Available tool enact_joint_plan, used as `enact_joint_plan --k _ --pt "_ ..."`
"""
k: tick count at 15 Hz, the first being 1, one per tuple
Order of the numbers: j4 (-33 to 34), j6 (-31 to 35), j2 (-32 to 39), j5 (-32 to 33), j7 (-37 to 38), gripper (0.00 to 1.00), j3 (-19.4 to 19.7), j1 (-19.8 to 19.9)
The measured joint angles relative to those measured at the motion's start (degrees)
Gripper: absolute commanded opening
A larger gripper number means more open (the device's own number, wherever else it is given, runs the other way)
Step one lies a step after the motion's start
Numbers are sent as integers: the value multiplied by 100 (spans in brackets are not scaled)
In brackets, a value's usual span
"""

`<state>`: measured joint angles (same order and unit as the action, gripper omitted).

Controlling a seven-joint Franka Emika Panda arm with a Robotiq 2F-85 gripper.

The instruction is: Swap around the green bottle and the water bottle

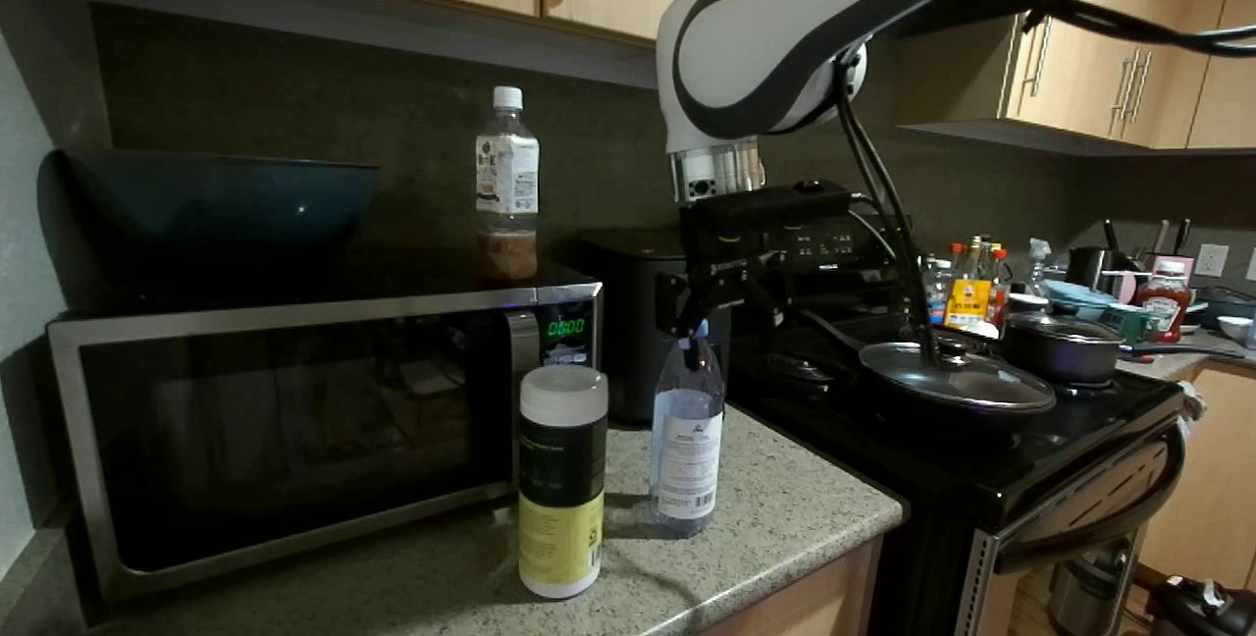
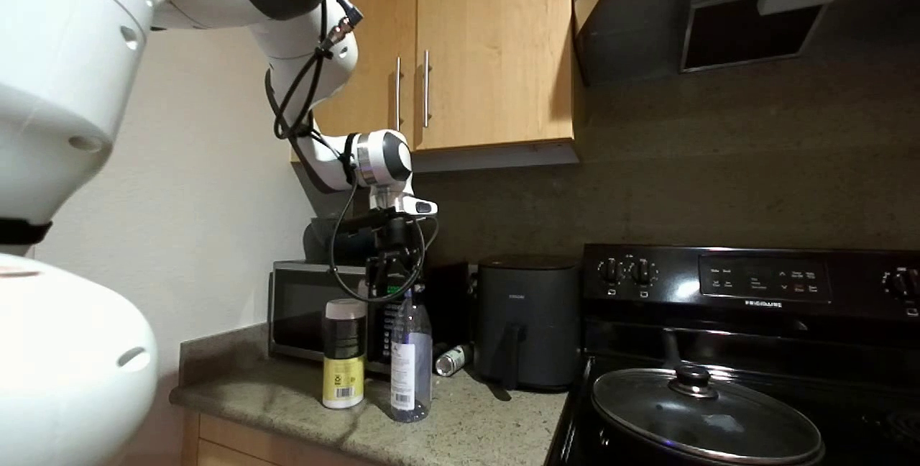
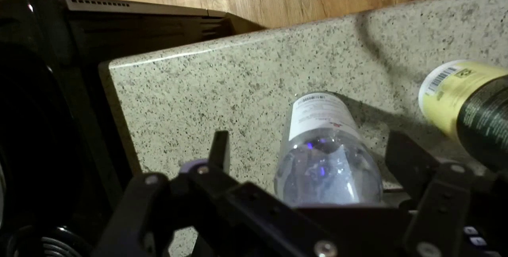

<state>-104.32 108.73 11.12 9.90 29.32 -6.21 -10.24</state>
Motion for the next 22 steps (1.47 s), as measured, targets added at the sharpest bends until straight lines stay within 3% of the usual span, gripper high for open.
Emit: enact_joint_plan --k 5,12,22 --pt "205 10 140 9 -61 100 22 -21" --pt "205 345 213 -4 -864 100 18 -42" --pt "316 350 365 -2 -927 100 37 -45"
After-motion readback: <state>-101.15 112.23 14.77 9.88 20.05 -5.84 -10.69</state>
